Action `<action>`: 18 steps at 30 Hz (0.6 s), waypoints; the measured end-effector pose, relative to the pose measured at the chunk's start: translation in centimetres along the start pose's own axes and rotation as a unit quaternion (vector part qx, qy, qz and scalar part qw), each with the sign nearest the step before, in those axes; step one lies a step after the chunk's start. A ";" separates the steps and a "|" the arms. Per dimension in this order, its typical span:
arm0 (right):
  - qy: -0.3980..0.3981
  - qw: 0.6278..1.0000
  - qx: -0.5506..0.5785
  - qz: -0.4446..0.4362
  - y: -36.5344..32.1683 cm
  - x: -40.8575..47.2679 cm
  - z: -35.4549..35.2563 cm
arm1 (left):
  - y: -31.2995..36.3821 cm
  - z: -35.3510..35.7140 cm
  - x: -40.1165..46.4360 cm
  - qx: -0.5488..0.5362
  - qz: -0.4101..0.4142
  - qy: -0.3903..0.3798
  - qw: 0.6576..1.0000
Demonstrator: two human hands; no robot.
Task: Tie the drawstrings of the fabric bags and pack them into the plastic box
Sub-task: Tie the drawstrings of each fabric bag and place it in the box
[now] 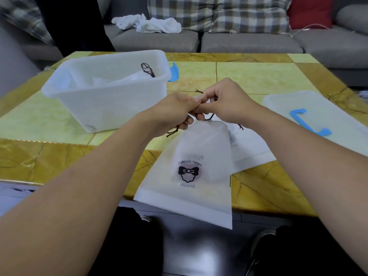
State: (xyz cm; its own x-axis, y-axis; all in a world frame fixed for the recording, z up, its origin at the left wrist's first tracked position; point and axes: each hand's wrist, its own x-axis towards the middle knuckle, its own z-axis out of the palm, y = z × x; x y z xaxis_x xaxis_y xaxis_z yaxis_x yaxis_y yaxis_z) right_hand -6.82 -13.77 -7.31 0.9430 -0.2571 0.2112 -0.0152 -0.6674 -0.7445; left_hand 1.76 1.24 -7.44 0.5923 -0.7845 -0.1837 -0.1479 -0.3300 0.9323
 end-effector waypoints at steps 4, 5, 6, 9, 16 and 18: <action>-0.053 0.993 0.083 0.059 0.2 -0.2 -0.7 | 0.0 -0.3 -0.1 -0.026 -0.003 -0.028 0.999; -0.055 0.990 0.101 0.081 0.2 -0.2 -0.7 | 0.0 -0.3 -0.2 -0.030 -0.004 -0.032 0.999; -0.051 0.987 0.116 0.103 0.2 -0.3 -0.8 | 0.0 -0.4 -0.3 -0.032 -0.005 -0.034 0.999; -0.044 0.974 0.159 0.157 0.3 -0.3 -0.9 | 0.0 -0.5 -0.4 -0.035 -0.002 -0.026 0.999; -0.045 0.939 0.245 0.236 0.2 -0.1 -0.6 | 0.3 -0.5 -0.3 -0.036 -0.016 0.010 0.999; -0.038 0.932 0.256 0.253 0.4 0.0 -0.5 | 0.3 -0.4 -0.3 -0.042 -0.016 0.014 0.999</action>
State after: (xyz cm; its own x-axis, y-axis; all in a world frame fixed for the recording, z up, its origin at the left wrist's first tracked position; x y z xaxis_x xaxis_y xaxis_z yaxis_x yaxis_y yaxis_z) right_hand -7.00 -14.36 -7.33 0.8788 -0.3861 -0.2803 -0.3225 -0.0479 -0.9453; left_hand 1.91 1.59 -6.97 0.6176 -0.7589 -0.2065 -0.0626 -0.3091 0.9490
